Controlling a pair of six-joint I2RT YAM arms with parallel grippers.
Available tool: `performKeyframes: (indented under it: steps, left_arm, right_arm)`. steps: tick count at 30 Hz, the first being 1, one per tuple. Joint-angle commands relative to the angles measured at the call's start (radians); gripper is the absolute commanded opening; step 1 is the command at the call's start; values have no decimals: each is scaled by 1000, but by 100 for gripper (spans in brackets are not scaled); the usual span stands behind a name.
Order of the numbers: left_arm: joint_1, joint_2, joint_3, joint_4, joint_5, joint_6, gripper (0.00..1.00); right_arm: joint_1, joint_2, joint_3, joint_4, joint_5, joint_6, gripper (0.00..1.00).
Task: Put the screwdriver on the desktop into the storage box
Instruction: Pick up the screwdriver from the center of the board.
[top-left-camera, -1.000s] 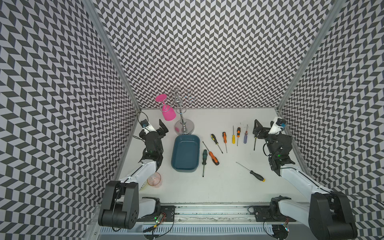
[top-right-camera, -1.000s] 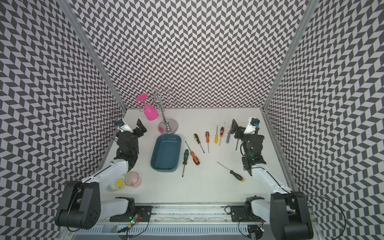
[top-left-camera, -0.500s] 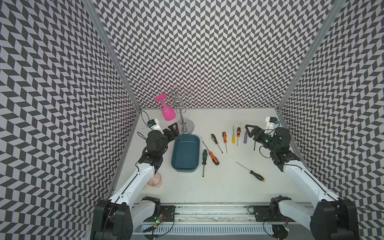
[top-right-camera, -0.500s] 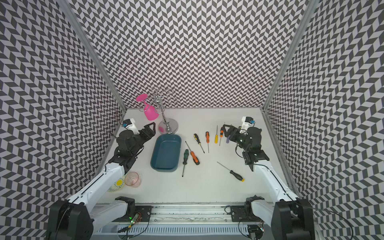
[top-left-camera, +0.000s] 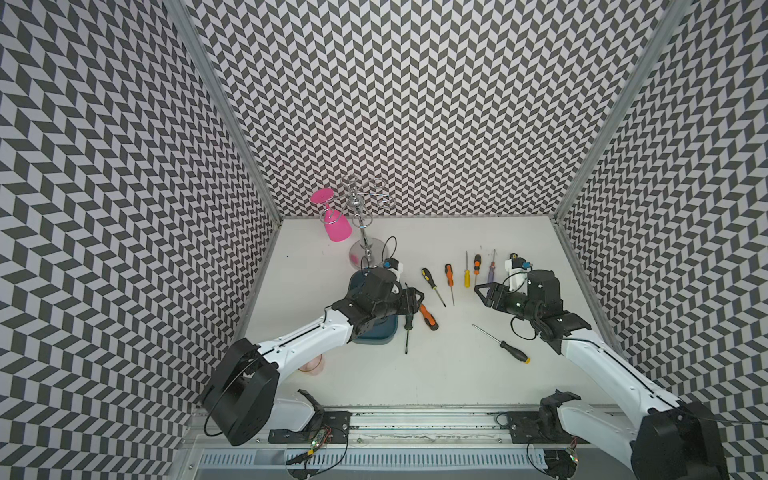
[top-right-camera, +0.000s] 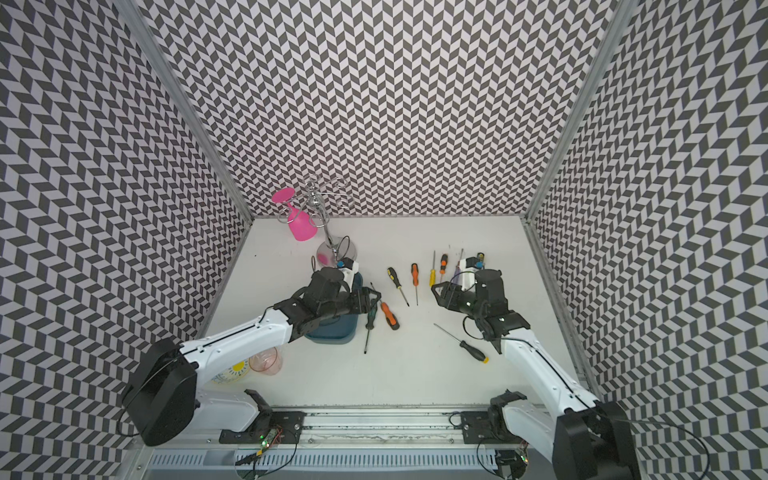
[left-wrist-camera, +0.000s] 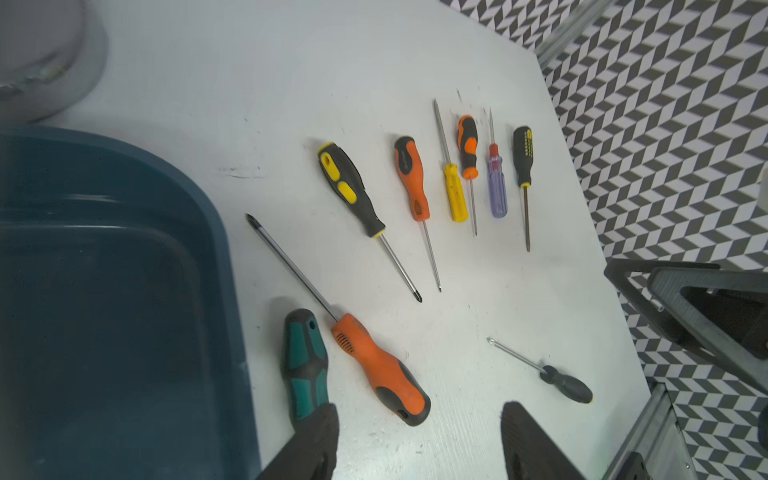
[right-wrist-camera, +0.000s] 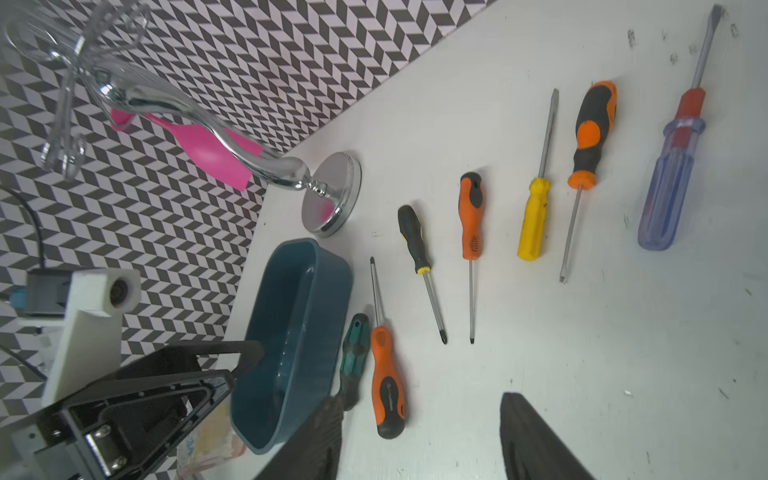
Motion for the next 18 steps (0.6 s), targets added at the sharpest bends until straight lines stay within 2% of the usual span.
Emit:
performKeyframes:
  steps: [1, 4, 9, 18]
  left_arm:
    - [-57, 73, 62, -65, -65, 27, 65]
    - [-98, 149, 103, -109, -127, 3, 65]
    - [-140, 212, 139, -170, -253, -47, 69]
    - [-170, 256, 158, -226, -358, -113, 67]
  right_arm:
    - [13, -28, -25, -4, 21, -18, 63]
    - [16, -43, -34, -14, 27, -22, 63]
    - [17, -63, -39, -38, 47, -43, 64]
    - [17, -72, -66, -29, 36, -37, 64]
